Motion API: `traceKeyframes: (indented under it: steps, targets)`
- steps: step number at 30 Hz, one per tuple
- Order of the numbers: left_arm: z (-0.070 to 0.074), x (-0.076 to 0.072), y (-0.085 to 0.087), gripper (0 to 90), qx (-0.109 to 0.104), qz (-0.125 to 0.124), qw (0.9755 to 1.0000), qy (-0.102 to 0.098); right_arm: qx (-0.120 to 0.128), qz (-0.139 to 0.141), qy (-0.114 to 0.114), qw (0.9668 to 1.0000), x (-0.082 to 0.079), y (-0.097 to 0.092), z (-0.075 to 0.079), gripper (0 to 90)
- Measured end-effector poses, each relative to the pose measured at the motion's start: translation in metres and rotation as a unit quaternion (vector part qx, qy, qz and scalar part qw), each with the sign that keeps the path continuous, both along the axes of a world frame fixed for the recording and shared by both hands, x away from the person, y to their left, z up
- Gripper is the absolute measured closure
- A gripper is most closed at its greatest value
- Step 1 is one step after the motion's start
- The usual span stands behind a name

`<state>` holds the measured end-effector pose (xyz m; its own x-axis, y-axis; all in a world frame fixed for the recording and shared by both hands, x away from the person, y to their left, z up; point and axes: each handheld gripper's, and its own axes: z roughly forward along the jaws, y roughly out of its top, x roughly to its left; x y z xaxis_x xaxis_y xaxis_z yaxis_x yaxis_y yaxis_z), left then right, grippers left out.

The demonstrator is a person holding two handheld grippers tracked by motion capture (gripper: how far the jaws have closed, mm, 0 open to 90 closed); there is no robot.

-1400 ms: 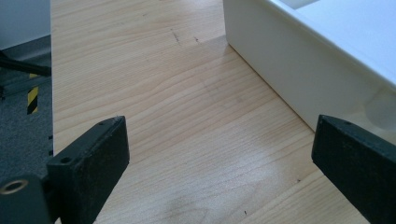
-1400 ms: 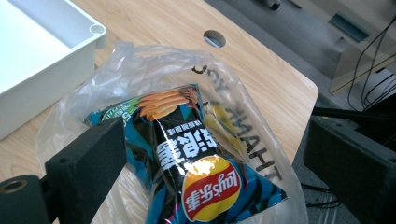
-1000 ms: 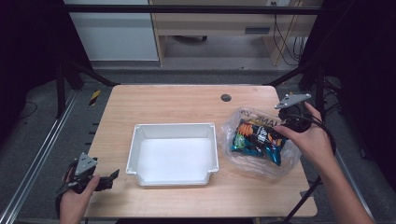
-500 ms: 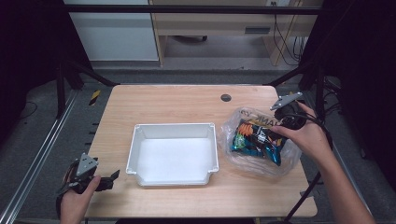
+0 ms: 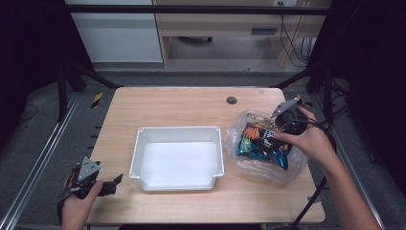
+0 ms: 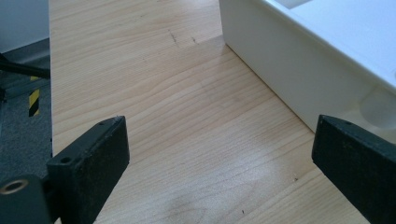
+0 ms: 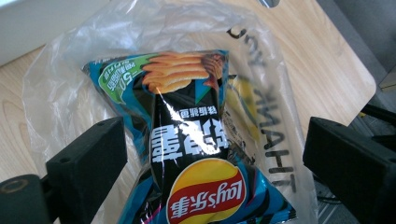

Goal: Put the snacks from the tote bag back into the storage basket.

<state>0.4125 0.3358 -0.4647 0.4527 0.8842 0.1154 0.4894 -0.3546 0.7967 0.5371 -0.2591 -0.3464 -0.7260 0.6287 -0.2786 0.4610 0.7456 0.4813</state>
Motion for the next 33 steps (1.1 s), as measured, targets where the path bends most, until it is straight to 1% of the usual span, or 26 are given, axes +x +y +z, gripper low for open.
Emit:
traceKeyframes:
  steps: [3, 6, 8, 10, 15, 20, 23, 24, 25, 27, 33]
  targets:
    - [-0.001, 0.001, 0.000, 3.8, 0.002, 0.000, 1.0000, 0.003, 0.002, 0.003, 0.000, 1.0000, 0.000, 0.000, -0.003, 6.3]
    - [-0.001, 0.001, 0.000, 3.7, 0.004, 0.000, 1.0000, 0.005, 0.001, 0.010, 0.007, 0.9999, 0.001, -0.001, -0.006, 6.5]
    - [-0.001, 0.001, 0.000, 3.8, 0.005, 0.000, 1.0000, 0.005, -0.010, 0.018, 0.014, 0.9997, 0.002, 0.001, -0.010, 7.7]
    - [-0.002, 0.001, 0.000, 3.7, 0.004, 0.001, 1.0000, 0.005, -0.014, 0.024, 0.022, 0.9994, 0.004, 0.003, -0.013, 7.7]
    - [-0.002, 0.001, -0.001, 3.8, 0.004, -0.002, 1.0000, 0.007, -0.010, 0.022, 0.031, 0.9992, 0.008, 0.007, -0.018, 7.7]
    - [-0.002, 0.001, -0.001, 3.8, 0.005, -0.004, 1.0000, 0.006, -0.013, 0.025, 0.040, 0.9988, 0.009, 0.009, -0.022, 8.1]
    - [-0.002, 0.001, -0.001, 3.8, 0.008, -0.006, 0.9999, 0.008, -0.016, 0.027, 0.040, 0.9987, 0.012, 0.010, -0.024, 9.2]
    - [-0.002, 0.002, -0.002, 3.8, 0.009, -0.007, 0.9999, 0.009, -0.014, 0.025, 0.039, 0.9988, 0.013, 0.010, -0.024, 10.4]
    - [-0.003, 0.002, -0.003, 3.8, 0.006, -0.006, 0.9999, 0.009, -0.011, 0.026, 0.037, 0.9989, 0.014, 0.010, -0.024, 10.6]
    - [-0.003, 0.002, -0.003, 3.8, 0.008, -0.007, 0.9999, 0.010, -0.006, 0.030, 0.040, 0.9988, 0.017, 0.009, -0.025, 10.1]
    - [-0.003, 0.002, -0.003, 3.8, 0.007, -0.007, 0.9999, 0.010, -0.013, 0.025, 0.057, 0.9980, 0.026, 0.011, -0.034, 9.2]
